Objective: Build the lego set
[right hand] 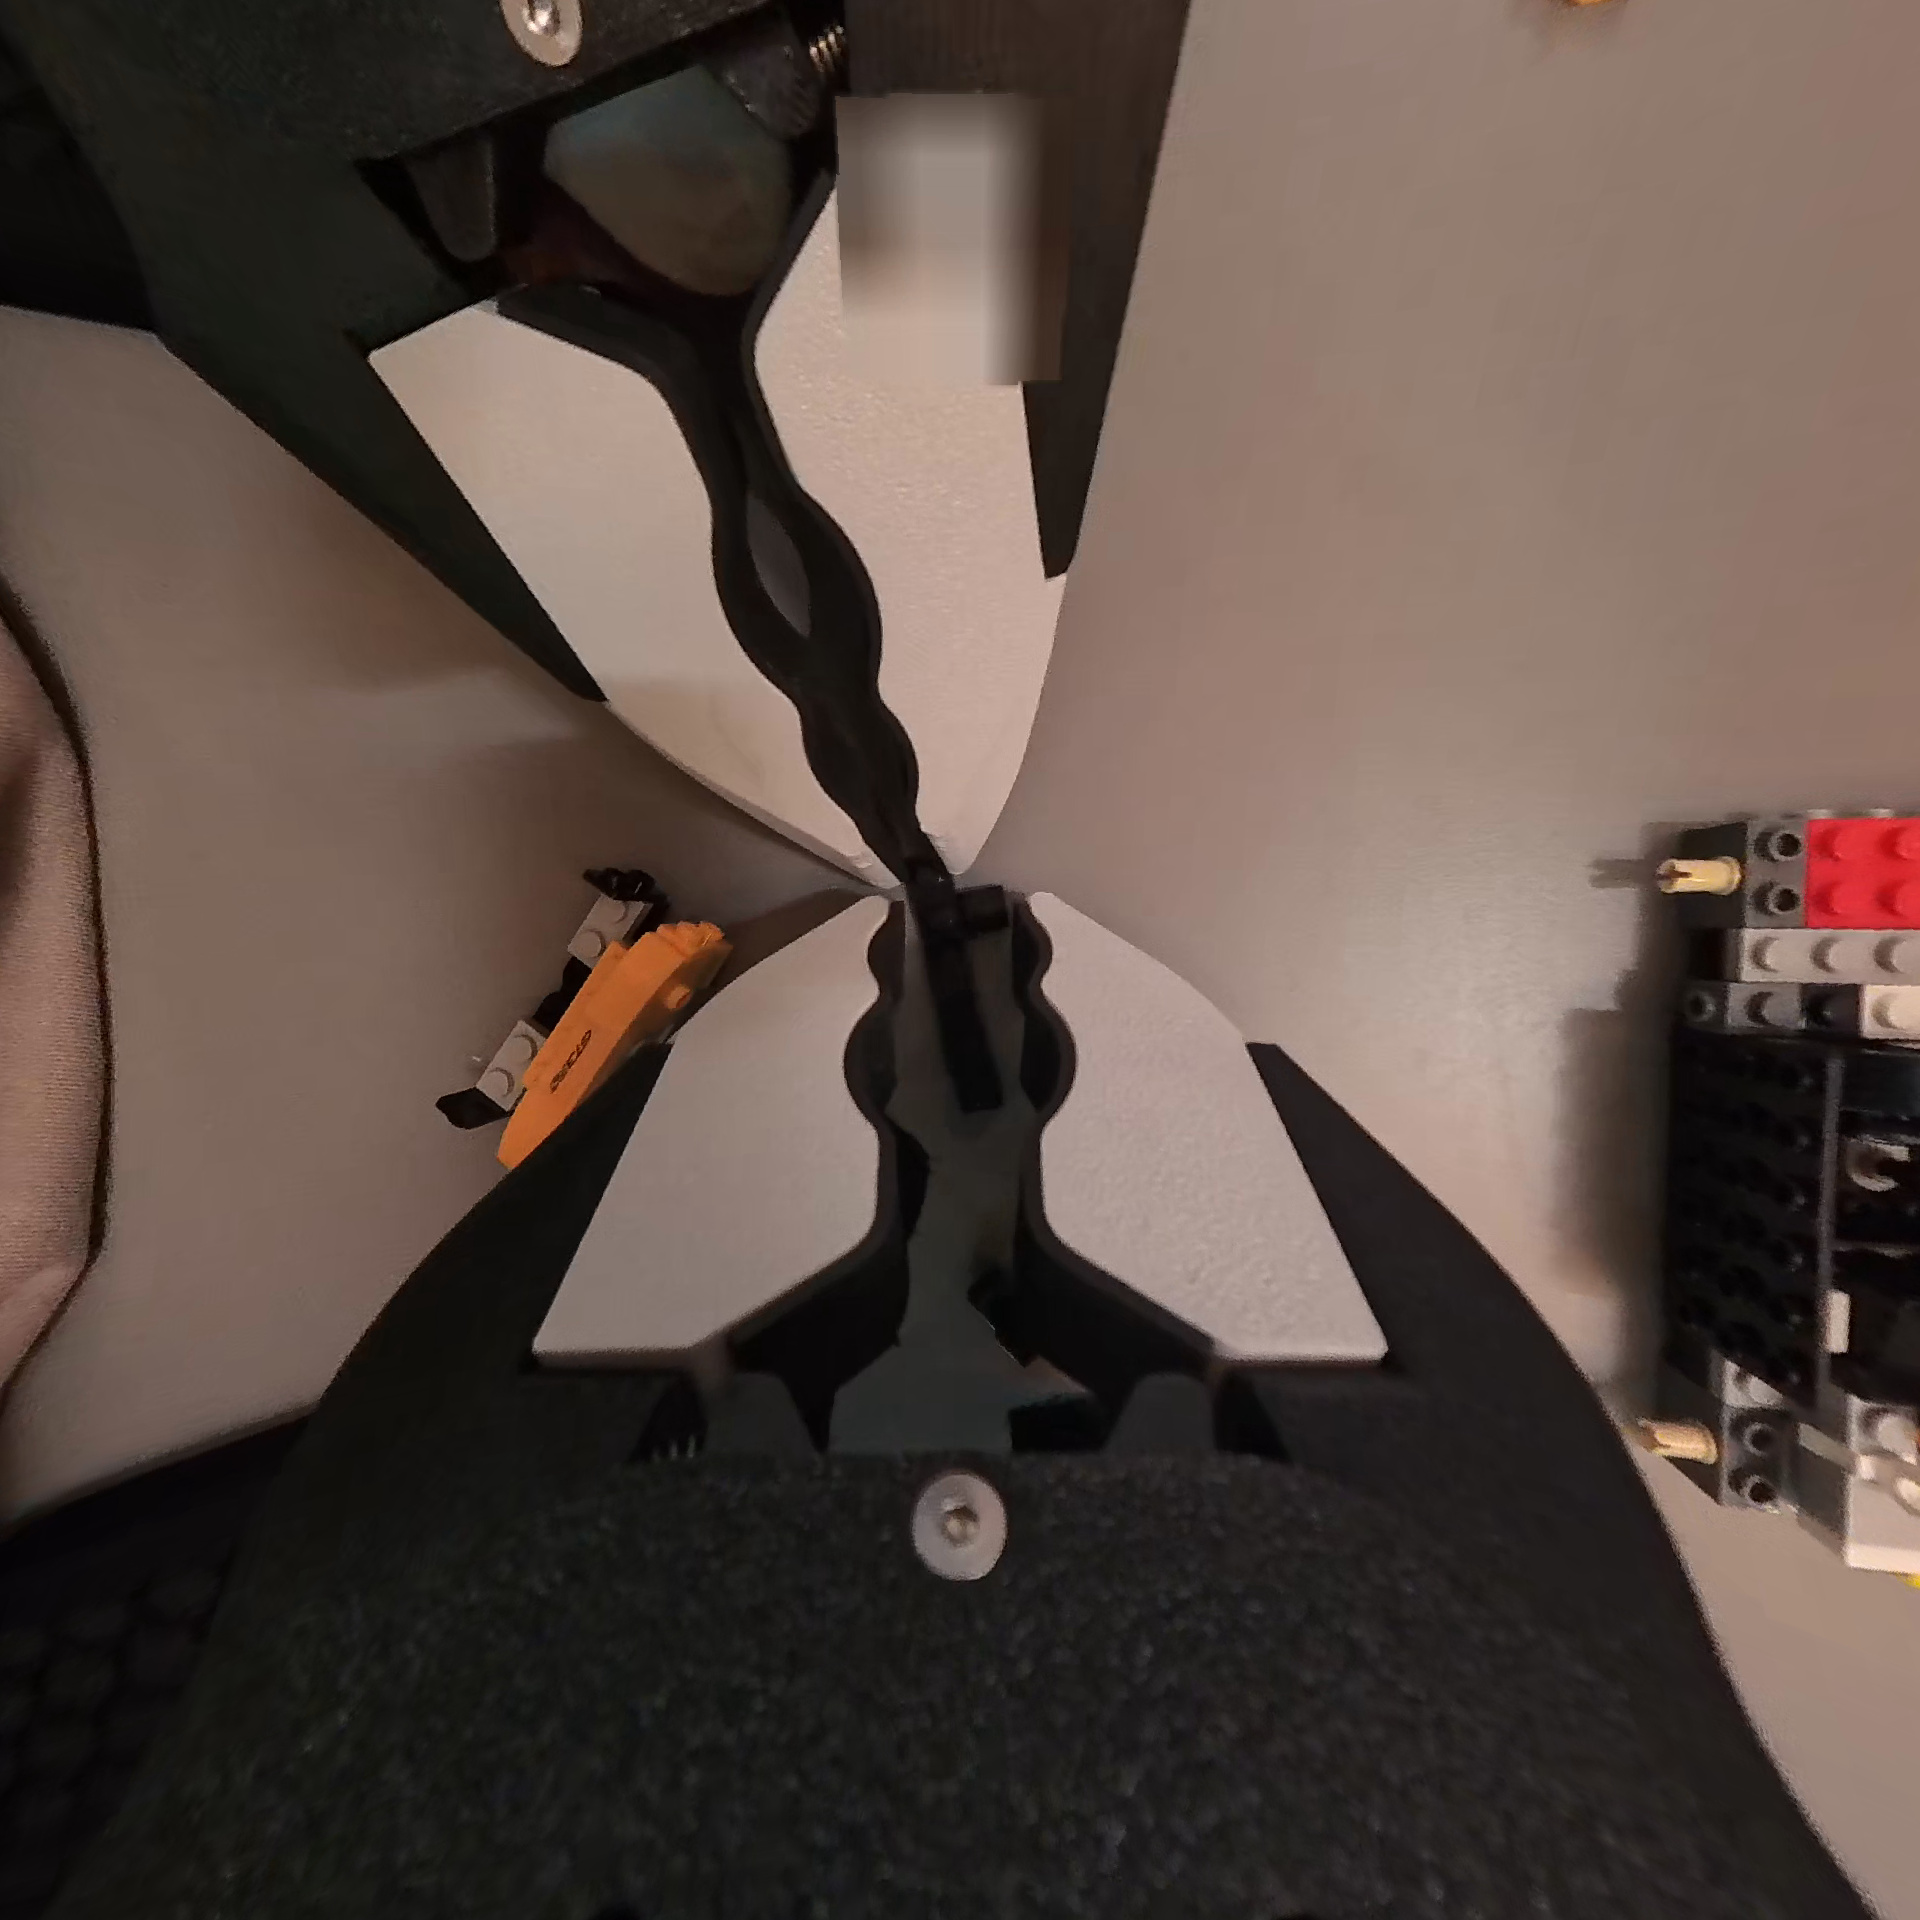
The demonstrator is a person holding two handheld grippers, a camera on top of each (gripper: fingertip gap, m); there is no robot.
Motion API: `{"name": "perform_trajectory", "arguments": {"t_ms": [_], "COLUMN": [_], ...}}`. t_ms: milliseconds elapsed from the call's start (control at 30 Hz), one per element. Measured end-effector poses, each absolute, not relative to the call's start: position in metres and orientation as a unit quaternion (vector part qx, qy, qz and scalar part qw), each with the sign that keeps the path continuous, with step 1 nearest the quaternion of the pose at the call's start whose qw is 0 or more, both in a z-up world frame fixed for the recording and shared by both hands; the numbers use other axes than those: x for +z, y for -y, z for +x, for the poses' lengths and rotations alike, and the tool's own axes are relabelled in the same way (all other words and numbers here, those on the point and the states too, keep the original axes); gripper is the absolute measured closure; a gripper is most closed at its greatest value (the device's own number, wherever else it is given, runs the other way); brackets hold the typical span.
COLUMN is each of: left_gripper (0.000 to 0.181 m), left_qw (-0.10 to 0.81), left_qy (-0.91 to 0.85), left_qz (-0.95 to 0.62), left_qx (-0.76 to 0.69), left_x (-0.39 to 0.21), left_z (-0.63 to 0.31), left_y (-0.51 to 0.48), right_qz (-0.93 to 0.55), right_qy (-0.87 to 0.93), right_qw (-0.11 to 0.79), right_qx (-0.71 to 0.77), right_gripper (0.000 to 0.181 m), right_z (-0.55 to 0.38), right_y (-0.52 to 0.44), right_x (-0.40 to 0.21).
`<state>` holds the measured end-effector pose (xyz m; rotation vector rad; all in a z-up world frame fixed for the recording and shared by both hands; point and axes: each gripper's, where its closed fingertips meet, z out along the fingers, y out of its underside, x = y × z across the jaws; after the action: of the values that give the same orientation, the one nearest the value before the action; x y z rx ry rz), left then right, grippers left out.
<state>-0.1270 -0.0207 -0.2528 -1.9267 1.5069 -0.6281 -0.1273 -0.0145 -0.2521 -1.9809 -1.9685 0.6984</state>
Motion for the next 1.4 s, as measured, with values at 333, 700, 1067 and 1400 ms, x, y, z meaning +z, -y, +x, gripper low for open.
{"name": "perform_trajectory", "arguments": {"t_ms": [333, 700, 1067, 1400], "left_gripper": [0.175, 0.175, 0.175, 0.175], "left_qw": [0.304, 0.302, 0.296, 0.295], "left_qy": [-0.572, -0.577, -0.584, -0.58], "left_qz": [-0.724, -0.72, -0.715, -0.718], "left_qx": [-0.237, -0.239, -0.245, -0.247], "left_x": [-0.253, -0.253, -0.253, -0.253], "left_z": [-0.127, -0.126, -0.127, -0.127], "left_y": [0.021, 0.023, 0.027, 0.026], "right_qz": [-0.675, -0.664, -0.635, -0.619], "right_qy": [0.679, 0.686, 0.725, 0.726], "right_qw": [0.119, 0.134, 0.131, 0.142], "right_qx": [0.262, 0.266, 0.232, 0.265], "right_gripper": [0.168, 0.177, 0.17, 0.174], "right_z": [-0.129, -0.128, -0.127, -0.128], "right_y": [0.015, 0.013, 0.008, 0.016], "right_x": [-0.253, -0.249, -0.253, -0.24]}}
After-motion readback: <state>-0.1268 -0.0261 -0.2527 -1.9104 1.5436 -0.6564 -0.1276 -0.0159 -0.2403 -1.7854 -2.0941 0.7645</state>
